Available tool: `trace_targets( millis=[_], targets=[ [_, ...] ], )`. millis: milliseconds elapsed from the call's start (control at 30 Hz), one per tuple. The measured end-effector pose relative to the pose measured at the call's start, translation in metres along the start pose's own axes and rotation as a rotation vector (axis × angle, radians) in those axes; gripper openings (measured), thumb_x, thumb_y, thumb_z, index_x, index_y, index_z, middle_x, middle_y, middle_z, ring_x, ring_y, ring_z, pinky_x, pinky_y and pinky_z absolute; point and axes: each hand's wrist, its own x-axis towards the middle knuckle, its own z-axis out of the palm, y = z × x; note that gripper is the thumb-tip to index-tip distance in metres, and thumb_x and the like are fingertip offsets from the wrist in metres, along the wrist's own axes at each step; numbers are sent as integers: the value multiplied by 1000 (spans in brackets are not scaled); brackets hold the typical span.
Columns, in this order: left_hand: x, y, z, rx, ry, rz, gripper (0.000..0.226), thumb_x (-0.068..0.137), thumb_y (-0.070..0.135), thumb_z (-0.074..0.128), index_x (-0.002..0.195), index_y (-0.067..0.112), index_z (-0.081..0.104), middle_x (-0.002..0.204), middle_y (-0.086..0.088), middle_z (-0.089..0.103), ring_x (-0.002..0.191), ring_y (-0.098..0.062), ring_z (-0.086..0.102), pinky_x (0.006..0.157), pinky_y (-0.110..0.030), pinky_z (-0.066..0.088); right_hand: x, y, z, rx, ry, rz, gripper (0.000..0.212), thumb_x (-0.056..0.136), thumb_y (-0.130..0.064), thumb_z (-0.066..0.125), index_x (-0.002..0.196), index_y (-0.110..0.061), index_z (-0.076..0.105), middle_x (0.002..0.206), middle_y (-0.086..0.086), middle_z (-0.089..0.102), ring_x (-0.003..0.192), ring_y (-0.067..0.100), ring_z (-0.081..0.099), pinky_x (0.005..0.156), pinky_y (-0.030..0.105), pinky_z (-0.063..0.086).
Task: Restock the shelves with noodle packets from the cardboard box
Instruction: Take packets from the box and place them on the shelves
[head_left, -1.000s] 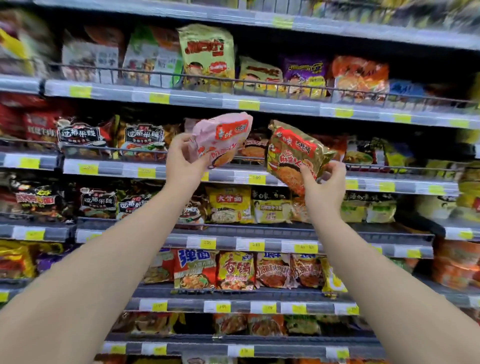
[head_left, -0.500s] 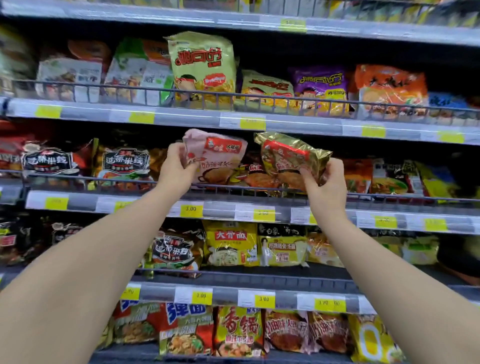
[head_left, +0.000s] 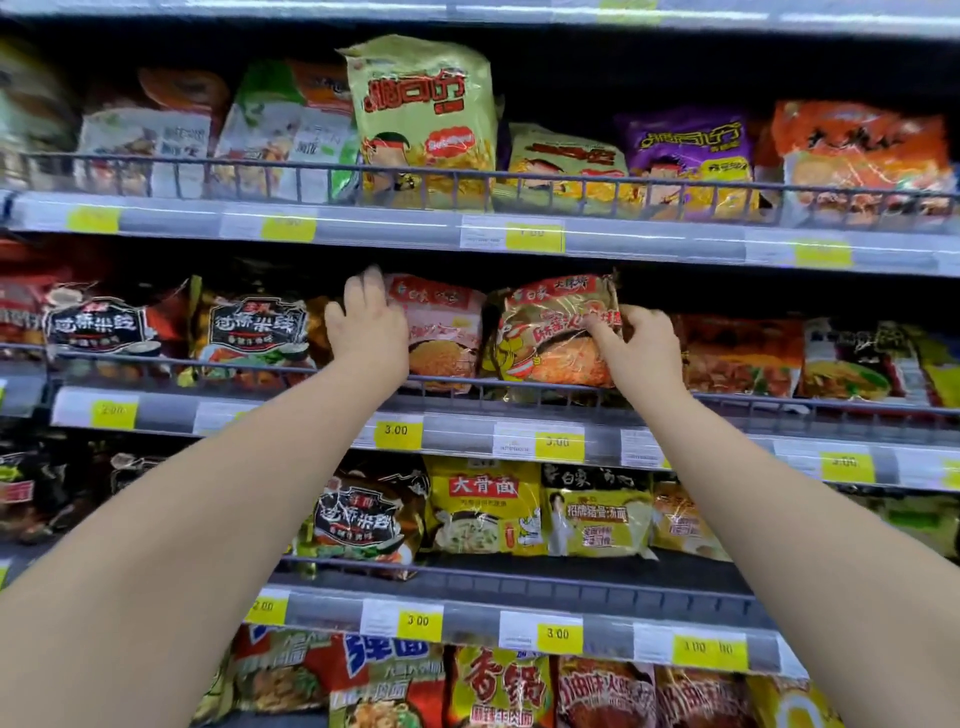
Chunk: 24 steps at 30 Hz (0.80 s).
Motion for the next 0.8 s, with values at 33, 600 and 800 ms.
trace_targets(
  millis=[33, 600, 800],
  targets=[
    [-1, 2, 2, 4, -5, -3, 57, 78, 21, 68, 131, 13, 49, 154, -14, 9, 139, -33, 15, 107, -43, 27, 4, -1, 2, -56, -32, 32, 47, 94, -43, 49, 119, -5, 60, 118, 16, 55, 110, 33, 52, 80, 31, 35],
    [-195, 23, -42, -1273, -153, -244, 17, 92, 16, 54, 104, 26, 58, 97, 11, 54, 76, -4, 54, 63, -20, 46, -158, -26, -23, 92, -261, -53, 15, 92, -27, 54, 105, -21, 58, 92, -7, 52, 76, 6, 51, 68, 25, 41],
    [-343, -12, -14, -1311, -365, -620, 12, 88, 15, 61, 96, 25, 61, 106, 4, 61, 101, -15, 58, 87, -34, 49, -290, -30, -43, 415, -485, 327, 12, 90, -23, 60, 99, -15, 59, 80, -9, 51, 70, 3, 49, 58, 11, 39]
  ],
)
